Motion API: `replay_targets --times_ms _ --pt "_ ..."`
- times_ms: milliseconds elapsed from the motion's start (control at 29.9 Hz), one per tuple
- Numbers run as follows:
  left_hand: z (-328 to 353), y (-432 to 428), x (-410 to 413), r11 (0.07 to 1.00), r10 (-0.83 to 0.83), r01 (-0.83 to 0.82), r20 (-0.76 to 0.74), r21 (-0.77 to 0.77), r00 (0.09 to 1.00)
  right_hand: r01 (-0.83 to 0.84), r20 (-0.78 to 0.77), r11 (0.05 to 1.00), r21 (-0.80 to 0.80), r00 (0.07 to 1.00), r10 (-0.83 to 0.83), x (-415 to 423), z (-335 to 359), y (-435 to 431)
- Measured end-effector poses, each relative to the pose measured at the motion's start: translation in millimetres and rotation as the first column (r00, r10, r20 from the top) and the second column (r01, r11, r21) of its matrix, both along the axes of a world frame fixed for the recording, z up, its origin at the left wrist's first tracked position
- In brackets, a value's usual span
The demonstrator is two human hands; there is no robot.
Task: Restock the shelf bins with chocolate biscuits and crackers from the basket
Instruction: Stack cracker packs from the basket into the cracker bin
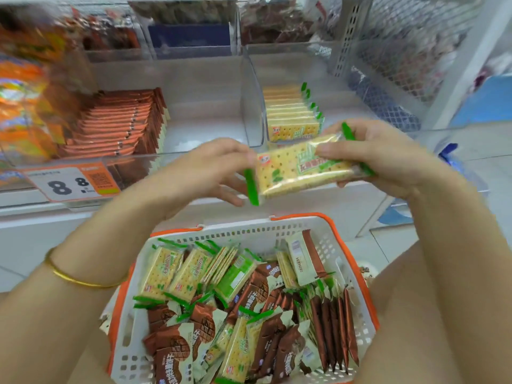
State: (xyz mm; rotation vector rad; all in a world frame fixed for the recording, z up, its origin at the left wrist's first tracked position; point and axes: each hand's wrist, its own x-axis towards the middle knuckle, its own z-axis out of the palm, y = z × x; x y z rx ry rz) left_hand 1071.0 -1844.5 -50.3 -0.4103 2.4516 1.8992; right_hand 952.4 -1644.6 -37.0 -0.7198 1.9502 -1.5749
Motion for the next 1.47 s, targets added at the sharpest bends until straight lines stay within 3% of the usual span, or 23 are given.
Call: replay_targets --times_ms 100,201,267,368,434,568,668,802,969,1069,1170,1270,1337,1404,1470 --pt "18 5 -22 0.918 0.164 -0.24 -0.251 -0.315 0.954 0.289 -0.082 0.954 -0.082 0.952 -0.295 -32 28 16" --pt "14 4 -41 0.573 -0.002 -0.355 -0.435 -0.738 0.9 0.397 -0.243 0.916 -0.05 0.885 -0.397 -68 34 6" --pt "5 6 -52 0.42 -0.109 -0.301 -0.377 -0.856 0.92 0.362 -0.309 0.927 0.095 0.896 -0.318 -85 30 -12" --pt "-10 10 -63 0.35 -0.133 -0.267 -0.33 -0.898 0.935 0.246 -0.372 0.9 0.359 0.923 -0.104 -102 17 -40" --pt "-19 10 -66 0.315 -0.131 -0.259 -0.312 -0.913 0.941 0.228 -0.487 0.829 0.51 0.872 0.06 -110 6 -54" --pt "-28 9 -64 0.283 -0.139 -0.279 -0.327 -0.918 0.935 0.331 -0.622 0.641 0.692 0.725 0.297 -120 -10 -70" --pt "-31 7 -62 0.288 -0.147 -0.273 -0.324 -0.918 0.935 0.383 -0.651 0.578 0.72 0.662 0.372 -122 -16 -77" --pt "-34 6 -62 0.287 -0.144 -0.273 -0.323 -0.918 0.935 0.368 -0.662 0.588 0.721 0.617 0.426 -122 -23 -85" --pt "-35 6 -59 0.278 -0.168 -0.289 -0.343 -0.916 0.924 0.31 -0.611 0.602 0.736 0.688 0.393 -125 -29 -80" --pt "-36 7 -46 0.294 -0.21 -0.414 -0.481 -0.862 0.851 0.346 -0.619 0.583 0.735 0.694 0.369 -124 -24 -78" --pt "-47 6 -20 0.322 -0.289 -0.499 -0.585 -0.805 0.758 0.444 -0.703 0.598 0.667 0.641 0.307 -108 -4 -74" --pt "-86 -10 11 0.349 -0.317 -0.323 -0.436 -0.88 0.843 0.445 -0.822 0.78 0.439 0.549 0.149 -65 19 -60" --pt "-116 -23 28 0.372 -0.221 -0.175 -0.27 -0.912 0.937 0.307 -0.796 0.901 0.308 0.602 0.067 -24 21 -48" --pt "-142 -34 37 0.442 -0.057 -0.023 -0.054 -0.897 0.997 0.094 -0.707 0.935 0.342 0.682 0.189 14 6 -47" --pt "-168 -43 36 0.482 0.046 0.164 0.211 -0.861 0.976 -0.085 -0.586 0.825 0.559 0.663 0.466 34 -31 -61"
